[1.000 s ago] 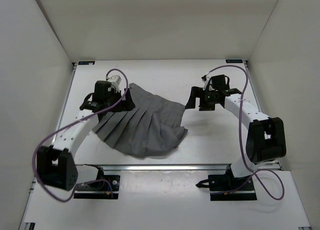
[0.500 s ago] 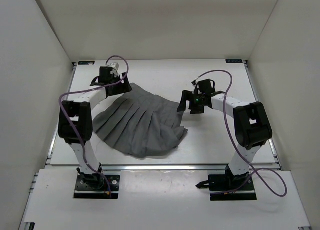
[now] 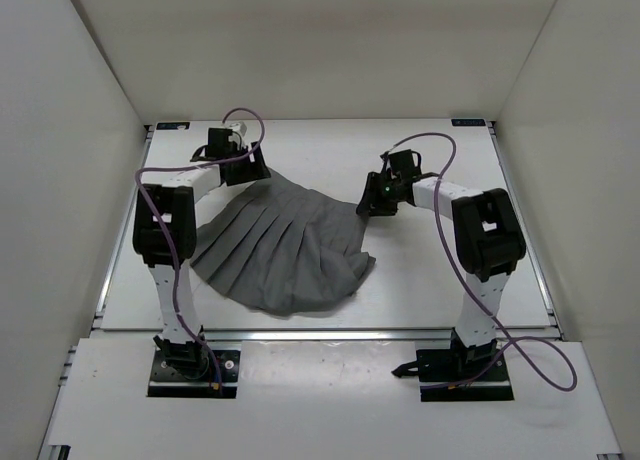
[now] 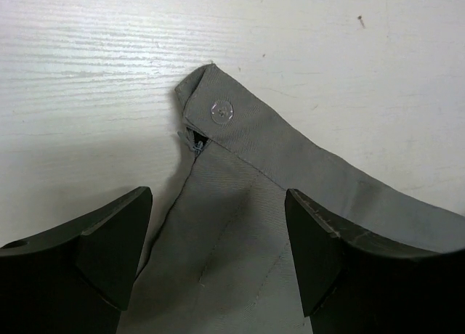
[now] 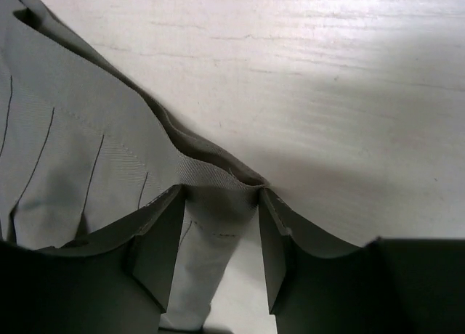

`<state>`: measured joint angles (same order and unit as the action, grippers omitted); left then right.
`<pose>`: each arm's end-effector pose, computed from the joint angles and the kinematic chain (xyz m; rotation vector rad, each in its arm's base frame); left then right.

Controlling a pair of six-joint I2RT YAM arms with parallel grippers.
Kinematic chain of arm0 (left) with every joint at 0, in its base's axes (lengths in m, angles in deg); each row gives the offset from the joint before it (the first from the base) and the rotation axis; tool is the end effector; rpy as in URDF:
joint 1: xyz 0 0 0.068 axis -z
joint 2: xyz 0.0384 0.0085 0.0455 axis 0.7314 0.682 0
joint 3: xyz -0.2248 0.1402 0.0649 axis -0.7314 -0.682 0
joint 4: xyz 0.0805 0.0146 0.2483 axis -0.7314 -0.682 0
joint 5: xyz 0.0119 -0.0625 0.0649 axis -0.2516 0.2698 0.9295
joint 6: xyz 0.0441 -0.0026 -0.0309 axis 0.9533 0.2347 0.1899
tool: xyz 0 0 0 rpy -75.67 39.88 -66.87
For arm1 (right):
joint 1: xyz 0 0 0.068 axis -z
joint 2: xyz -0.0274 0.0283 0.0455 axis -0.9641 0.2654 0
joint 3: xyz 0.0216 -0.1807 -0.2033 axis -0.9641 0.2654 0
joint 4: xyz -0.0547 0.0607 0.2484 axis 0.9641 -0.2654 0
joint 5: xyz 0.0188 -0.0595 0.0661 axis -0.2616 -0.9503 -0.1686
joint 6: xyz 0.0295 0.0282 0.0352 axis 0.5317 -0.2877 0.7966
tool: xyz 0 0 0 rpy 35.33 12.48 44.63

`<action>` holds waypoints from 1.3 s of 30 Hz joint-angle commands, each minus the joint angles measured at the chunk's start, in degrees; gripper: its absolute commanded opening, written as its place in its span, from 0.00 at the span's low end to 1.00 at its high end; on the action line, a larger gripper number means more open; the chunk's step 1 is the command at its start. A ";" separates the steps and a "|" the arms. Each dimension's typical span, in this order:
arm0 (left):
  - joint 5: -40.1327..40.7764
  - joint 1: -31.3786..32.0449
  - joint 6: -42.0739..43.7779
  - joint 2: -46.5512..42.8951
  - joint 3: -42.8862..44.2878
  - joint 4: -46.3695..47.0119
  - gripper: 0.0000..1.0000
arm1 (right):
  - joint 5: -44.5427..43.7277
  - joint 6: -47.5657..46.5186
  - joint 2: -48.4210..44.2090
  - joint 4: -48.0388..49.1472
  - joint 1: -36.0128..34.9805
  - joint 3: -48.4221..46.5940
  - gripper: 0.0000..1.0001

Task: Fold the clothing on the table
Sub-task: Flatten the skirt out

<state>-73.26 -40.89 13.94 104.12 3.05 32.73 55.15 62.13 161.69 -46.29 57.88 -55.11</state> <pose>0.4513 -0.0571 0.1758 -0.0988 2.4056 -0.4818 0.3856 0.1281 0.1603 0.0418 2.5709 0.7073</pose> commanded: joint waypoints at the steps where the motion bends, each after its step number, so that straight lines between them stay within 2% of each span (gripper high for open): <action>1: -1.06 0.04 1.72 -0.31 1.66 -0.62 0.84 | -1.13 1.20 1.58 -0.05 -1.46 -3.39 0.42; 7: -0.26 0.57 2.17 3.11 4.99 -1.94 0.82 | 0.62 2.25 3.79 0.03 -1.72 -4.54 0.40; 9: -0.18 0.13 1.64 4.08 5.53 -1.68 0.78 | 0.62 2.07 3.70 0.03 -1.38 -4.37 0.39; 11: 0.61 0.92 0.76 4.70 5.62 -1.32 0.73 | 0.26 1.64 3.88 0.47 -1.20 -5.50 0.34; 14: 0.27 0.75 -0.29 5.58 7.19 -1.15 0.70 | 1.05 0.23 5.10 0.38 -0.59 -7.08 0.34; 18: 0.45 0.84 -1.09 7.25 9.83 -3.78 0.53 | 1.94 -1.09 7.65 -3.47 0.29 -12.00 0.27; 21: 0.26 1.36 -2.14 8.48 10.36 -3.61 0.50 | 0.54 -2.75 8.79 -4.89 -0.05 -14.73 0.25; 23: 0.09 1.62 -1.53 10.49 13.69 -5.53 0.47 | -0.26 -3.11 8.97 -4.63 0.12 -14.74 0.25; 26: -0.78 1.80 -2.93 12.78 17.91 -8.61 0.32 | 0.17 -3.64 10.11 -6.20 0.82 -16.93 0.18; 28: -1.31 1.97 -3.81 13.05 19.85 -9.32 0.05 | 0.18 -4.42 10.55 -8.13 0.74 -19.12 0.14; 29: -2.01 1.98 -3.90 13.49 20.20 -9.32 0.00 | -0.26 -5.21 10.82 -8.66 1.26 -20.17 0.12; 36: -2.46 5.23 -3.29 15.07 24.33 -11.52 0.00 | -2.54 -9.00 11.52 -13.15 4.86 -26.85 0.00; 39: -3.51 6.28 -3.28 15.34 25.74 -11.43 0.00 | -2.20 -10.40 11.78 -13.85 7.58 -28.88 0.00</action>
<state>-73.87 -36.19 10.47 119.82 25.98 22.10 54.11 54.24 172.99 -59.06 62.40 -80.80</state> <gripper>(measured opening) 0.046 0.022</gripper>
